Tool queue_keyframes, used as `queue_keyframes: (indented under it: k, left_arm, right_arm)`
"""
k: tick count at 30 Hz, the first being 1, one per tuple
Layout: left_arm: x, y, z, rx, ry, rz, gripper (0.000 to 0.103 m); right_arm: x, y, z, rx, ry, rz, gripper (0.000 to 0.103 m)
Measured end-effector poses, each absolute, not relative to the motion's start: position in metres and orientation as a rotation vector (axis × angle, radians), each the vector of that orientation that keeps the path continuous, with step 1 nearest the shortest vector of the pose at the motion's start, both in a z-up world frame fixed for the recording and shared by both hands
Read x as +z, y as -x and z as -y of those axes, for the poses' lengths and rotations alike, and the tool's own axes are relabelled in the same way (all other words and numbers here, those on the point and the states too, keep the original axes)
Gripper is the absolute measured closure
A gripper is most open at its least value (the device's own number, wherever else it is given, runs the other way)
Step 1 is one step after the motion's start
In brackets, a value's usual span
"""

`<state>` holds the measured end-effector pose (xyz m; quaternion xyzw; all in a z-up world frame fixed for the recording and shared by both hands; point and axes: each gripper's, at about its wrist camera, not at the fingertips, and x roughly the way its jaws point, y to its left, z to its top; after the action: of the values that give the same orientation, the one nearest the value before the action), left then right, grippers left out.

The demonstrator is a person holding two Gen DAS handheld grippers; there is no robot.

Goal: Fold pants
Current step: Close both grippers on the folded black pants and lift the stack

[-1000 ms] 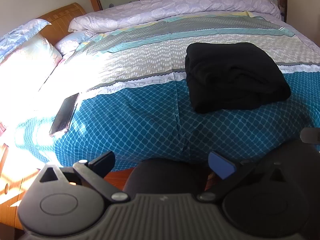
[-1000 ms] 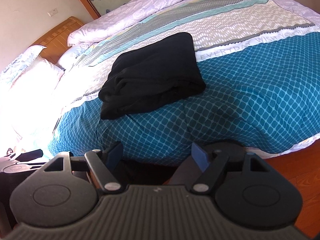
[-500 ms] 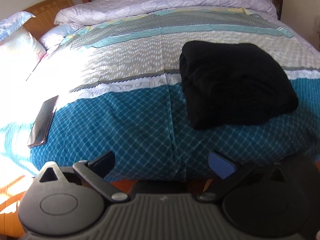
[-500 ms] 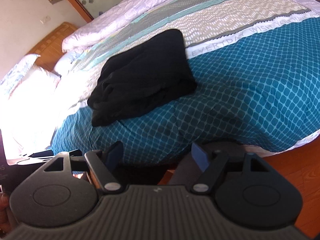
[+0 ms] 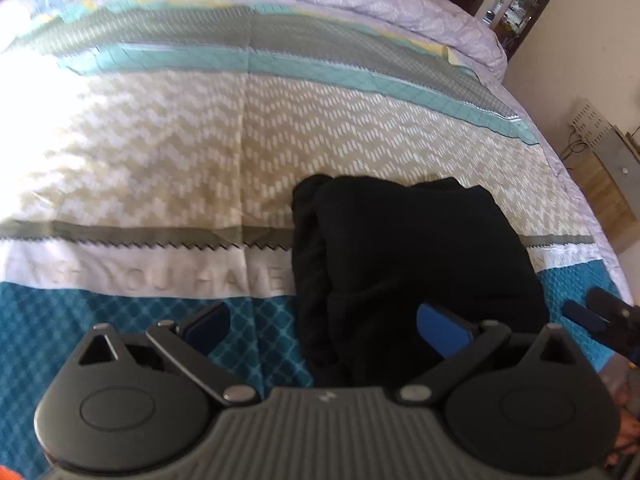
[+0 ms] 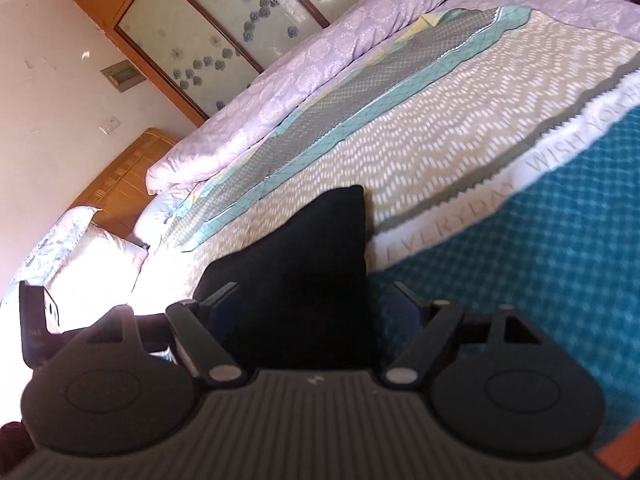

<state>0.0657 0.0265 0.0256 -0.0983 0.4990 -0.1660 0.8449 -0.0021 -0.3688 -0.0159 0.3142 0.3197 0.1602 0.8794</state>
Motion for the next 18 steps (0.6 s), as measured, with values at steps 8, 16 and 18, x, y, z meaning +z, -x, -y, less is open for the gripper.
queue_keyframes:
  k: [8,16,18]
  left_arm:
    - [-0.018,-0.075,-0.014,-0.491,0.341,-1.075,0.001]
    - [0.012,-0.087,0.000,-0.577,0.353,-1.018,0.059]
    - [0.026,-0.095,-0.004,-0.585,0.346,-0.977,0.063]
  right_arm:
    - [-0.076,-0.051,0.359,0.474,-0.822,-0.801,0.016]
    - [-0.042,-0.049,0.319,0.553,-0.775,-0.770,0.048]
    - [-0.020,-0.054,0.312,0.575,-0.717,-0.715,0.052]
